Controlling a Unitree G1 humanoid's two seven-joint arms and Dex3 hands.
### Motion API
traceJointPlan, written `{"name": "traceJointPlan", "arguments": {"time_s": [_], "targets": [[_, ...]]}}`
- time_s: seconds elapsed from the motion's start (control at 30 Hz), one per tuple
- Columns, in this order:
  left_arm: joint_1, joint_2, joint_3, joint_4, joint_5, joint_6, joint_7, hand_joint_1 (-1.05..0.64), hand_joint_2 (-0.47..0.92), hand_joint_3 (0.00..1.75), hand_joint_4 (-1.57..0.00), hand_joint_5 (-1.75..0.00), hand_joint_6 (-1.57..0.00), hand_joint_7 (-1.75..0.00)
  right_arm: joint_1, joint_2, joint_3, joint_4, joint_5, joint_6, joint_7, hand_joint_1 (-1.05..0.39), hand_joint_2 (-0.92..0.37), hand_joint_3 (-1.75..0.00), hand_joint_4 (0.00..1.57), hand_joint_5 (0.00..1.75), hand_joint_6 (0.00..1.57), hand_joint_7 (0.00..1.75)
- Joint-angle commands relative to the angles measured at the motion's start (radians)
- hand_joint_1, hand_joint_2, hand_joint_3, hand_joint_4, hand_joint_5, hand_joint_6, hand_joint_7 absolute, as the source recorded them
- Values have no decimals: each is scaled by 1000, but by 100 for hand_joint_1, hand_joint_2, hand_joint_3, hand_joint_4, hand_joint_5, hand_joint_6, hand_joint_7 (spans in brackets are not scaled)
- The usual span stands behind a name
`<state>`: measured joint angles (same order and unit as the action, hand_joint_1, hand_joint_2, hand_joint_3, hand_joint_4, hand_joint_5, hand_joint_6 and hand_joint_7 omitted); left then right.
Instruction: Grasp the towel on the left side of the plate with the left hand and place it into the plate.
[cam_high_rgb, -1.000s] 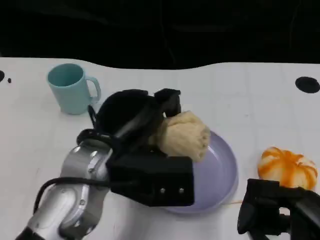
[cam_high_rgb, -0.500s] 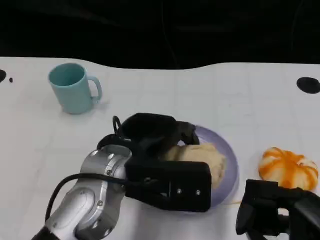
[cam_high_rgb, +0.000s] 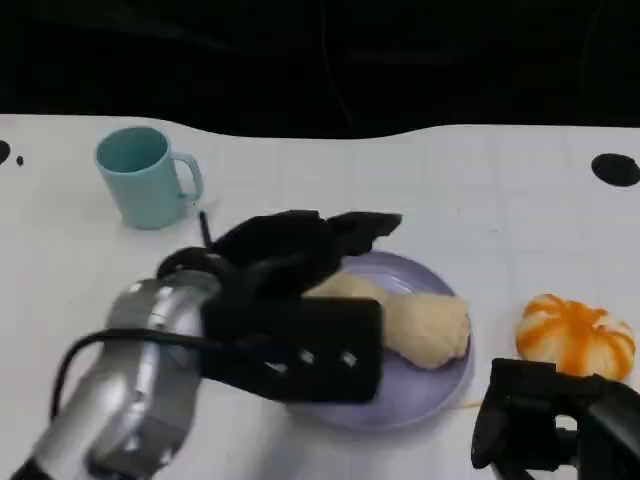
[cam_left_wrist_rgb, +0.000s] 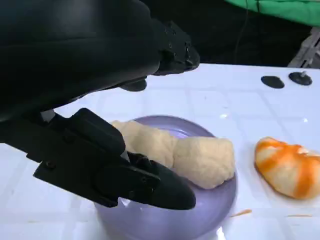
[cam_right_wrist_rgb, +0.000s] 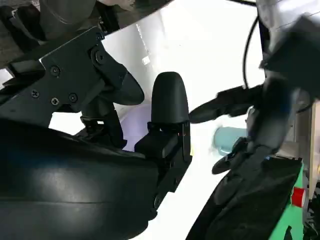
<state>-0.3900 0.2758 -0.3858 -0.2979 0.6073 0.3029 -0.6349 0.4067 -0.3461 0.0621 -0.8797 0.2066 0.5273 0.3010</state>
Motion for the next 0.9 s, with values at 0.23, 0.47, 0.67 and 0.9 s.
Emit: {"name": "traceJointPlan", "arguments": {"time_s": [0.23, 0.47, 0.67, 0.9], "targets": [[87, 78, 273, -165, -430, 177, -149, -69, 92, 13, -28, -59, -28, -10, -10, -5, -17, -1, 12, 18, -4, -9, -50, -123, 72, 175, 65, 151], [255, 89, 512, -320, -751, 313, -131, -48, 92, 30, -82, -56, -86, -14, -17, -1, -20, -13, 24, 51, -10, -7, -50, -125, 73, 175, 65, 153], [414, 18, 649, -387, -954, 304, -46, -36, 92, 38, -77, -92, -100, -12, -21, -3, -24, -13, 28, 57, -5, -6, -50, -125, 72, 175, 64, 153], [624, -119, 731, -495, -1164, 352, 154, -27, 57, 97, -80, -139, -92, -82, -27, -1, -26, -12, 33, 66, -6, -6, -51, -124, 72, 175, 64, 153]]}}
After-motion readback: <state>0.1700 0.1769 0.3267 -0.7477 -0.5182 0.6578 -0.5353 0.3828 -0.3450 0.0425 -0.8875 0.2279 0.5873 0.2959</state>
